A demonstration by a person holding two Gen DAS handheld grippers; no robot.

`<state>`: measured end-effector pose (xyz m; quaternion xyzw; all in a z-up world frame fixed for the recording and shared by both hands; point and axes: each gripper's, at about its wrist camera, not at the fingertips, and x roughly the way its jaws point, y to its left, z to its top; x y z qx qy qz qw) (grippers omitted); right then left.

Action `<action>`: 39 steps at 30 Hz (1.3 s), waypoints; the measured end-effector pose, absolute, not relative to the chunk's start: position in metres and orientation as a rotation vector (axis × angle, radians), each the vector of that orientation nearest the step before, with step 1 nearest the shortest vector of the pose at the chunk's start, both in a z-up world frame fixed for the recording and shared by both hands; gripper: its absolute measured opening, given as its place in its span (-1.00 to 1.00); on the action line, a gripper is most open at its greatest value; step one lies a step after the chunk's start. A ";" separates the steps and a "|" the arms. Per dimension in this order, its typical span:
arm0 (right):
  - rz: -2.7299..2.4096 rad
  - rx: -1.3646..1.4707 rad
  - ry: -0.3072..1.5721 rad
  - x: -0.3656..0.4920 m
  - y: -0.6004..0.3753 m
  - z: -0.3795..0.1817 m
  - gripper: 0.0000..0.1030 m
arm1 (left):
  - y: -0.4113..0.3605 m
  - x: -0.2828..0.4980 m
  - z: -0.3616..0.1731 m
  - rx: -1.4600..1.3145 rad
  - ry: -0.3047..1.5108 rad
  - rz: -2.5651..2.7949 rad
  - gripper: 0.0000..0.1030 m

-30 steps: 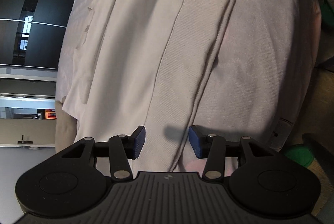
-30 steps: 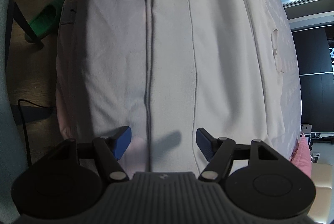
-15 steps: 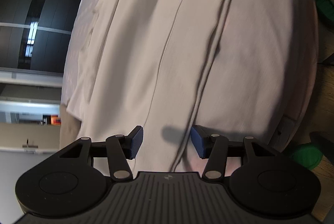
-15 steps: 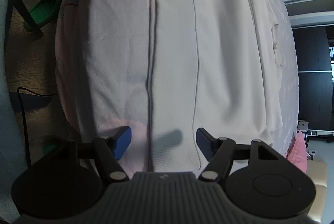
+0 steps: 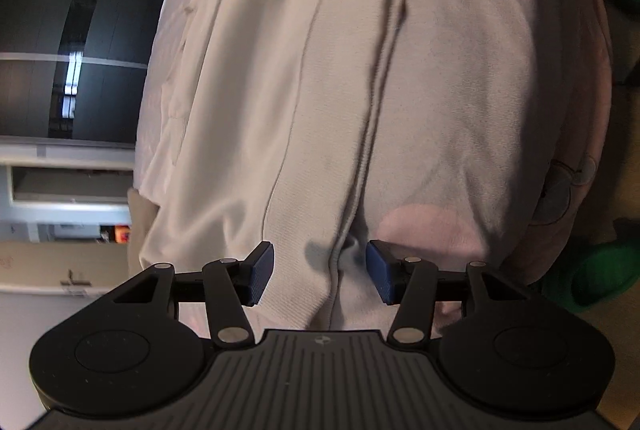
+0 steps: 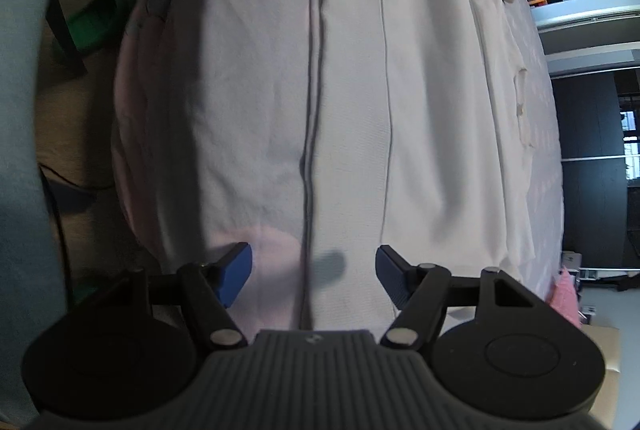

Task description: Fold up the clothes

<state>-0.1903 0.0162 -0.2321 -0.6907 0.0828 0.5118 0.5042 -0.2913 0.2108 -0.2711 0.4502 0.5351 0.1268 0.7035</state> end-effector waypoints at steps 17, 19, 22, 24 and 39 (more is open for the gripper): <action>1.201 -1.659 0.091 -0.202 0.025 -0.243 0.41 | 0.229 -0.251 -0.284 1.032 1.115 0.380 -0.14; 1.177 -1.689 0.040 -0.205 0.024 -0.245 0.40 | 0.236 -0.247 -0.275 0.958 1.119 0.417 -0.21; 1.141 -1.743 -0.090 -0.214 0.022 -0.252 -0.09 | 0.239 -0.244 -0.269 0.911 1.125 0.433 -0.30; 1.114 -1.759 -0.120 -0.215 0.025 -0.257 -0.17 | 0.240 -0.246 -0.269 0.913 1.139 0.437 -0.30; 0.993 -1.813 -0.006 -0.193 0.028 -0.265 -0.45 | 0.237 -0.270 -0.269 0.887 1.243 0.534 -0.40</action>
